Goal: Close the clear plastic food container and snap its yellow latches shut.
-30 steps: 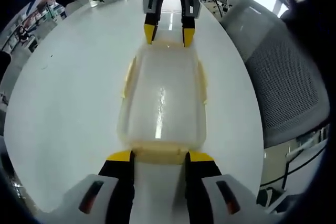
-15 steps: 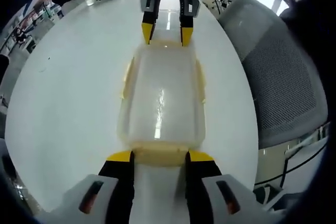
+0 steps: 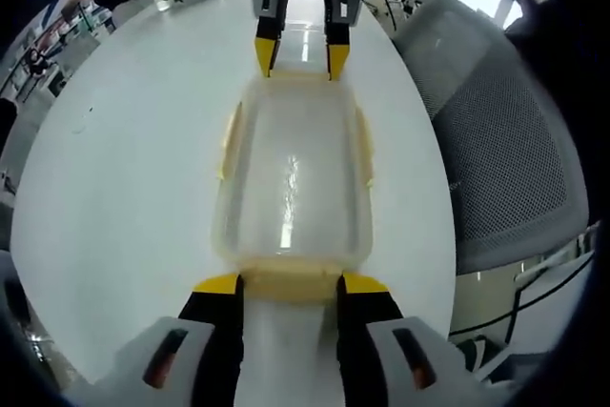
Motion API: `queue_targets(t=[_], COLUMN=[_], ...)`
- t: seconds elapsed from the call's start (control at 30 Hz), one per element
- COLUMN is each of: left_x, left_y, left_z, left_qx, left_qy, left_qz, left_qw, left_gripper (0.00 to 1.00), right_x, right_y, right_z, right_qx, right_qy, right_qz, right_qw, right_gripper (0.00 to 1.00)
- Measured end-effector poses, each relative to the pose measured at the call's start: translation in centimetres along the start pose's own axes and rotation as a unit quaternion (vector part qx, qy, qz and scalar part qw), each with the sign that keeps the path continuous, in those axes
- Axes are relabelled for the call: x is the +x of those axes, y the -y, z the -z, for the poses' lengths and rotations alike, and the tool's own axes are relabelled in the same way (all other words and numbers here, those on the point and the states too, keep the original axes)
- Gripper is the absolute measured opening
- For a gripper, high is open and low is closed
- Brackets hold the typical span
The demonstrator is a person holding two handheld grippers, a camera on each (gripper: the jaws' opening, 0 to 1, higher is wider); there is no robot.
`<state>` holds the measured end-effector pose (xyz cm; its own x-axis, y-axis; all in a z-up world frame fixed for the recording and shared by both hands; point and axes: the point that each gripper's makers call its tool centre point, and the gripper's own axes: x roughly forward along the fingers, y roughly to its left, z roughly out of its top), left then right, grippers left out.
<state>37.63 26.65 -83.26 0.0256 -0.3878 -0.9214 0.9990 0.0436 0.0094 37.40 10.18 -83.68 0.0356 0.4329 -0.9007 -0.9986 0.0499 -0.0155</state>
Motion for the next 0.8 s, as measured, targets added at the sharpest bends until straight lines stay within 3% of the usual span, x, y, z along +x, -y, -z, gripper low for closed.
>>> queue_targets(t=[0.8], left_x=[-2.6], left_y=[-0.9], left_z=[-1.2], left_qx=[-0.002], left_qy=[-0.002], left_qz=[-0.008], left_qw=[1.0000], left_gripper=[0.37], right_x=[-2.8], right_y=[0.9], right_z=[-1.4], right_qx=[0.000], right_qy=[0.013], right_qz=[-0.001], right_qw=[0.9999], right_gripper=[0.37])
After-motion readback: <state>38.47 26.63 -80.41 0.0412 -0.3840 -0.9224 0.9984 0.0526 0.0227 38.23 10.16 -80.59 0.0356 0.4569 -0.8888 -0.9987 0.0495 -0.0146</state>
